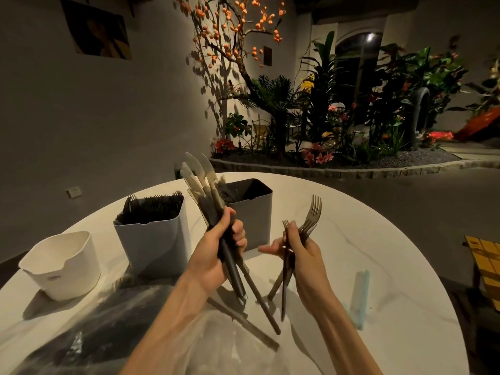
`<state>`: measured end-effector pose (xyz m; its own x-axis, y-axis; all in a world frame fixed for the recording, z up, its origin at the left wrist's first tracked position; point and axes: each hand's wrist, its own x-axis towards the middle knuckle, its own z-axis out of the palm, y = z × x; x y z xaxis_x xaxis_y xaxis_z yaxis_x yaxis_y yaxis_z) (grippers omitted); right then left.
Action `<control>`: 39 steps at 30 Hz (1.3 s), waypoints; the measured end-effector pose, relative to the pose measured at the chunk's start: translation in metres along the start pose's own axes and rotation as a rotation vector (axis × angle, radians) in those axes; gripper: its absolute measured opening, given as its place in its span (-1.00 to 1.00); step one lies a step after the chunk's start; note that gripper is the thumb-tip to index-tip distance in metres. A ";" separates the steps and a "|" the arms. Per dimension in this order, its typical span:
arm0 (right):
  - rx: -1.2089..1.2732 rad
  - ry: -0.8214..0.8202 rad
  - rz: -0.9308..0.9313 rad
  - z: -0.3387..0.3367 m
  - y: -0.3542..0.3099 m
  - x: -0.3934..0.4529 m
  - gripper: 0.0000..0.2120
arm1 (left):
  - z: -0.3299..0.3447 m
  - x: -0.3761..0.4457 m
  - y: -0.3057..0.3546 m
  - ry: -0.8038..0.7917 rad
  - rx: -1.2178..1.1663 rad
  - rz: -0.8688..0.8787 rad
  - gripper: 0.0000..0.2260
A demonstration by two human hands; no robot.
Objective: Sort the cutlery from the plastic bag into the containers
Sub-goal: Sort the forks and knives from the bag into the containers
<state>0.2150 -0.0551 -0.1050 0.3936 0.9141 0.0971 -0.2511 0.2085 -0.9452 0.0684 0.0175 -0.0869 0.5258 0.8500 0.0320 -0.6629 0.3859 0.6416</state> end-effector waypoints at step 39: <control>-0.114 0.146 -0.010 -0.004 0.002 -0.001 -0.82 | -0.014 -0.006 -0.014 -0.236 0.844 -0.312 -0.71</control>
<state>0.2178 -0.0567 -0.1080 0.5218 0.8503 0.0680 -0.1484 0.1690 -0.9744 0.0667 0.0120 -0.1065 0.7713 0.6209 -0.1402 0.0853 0.1175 0.9894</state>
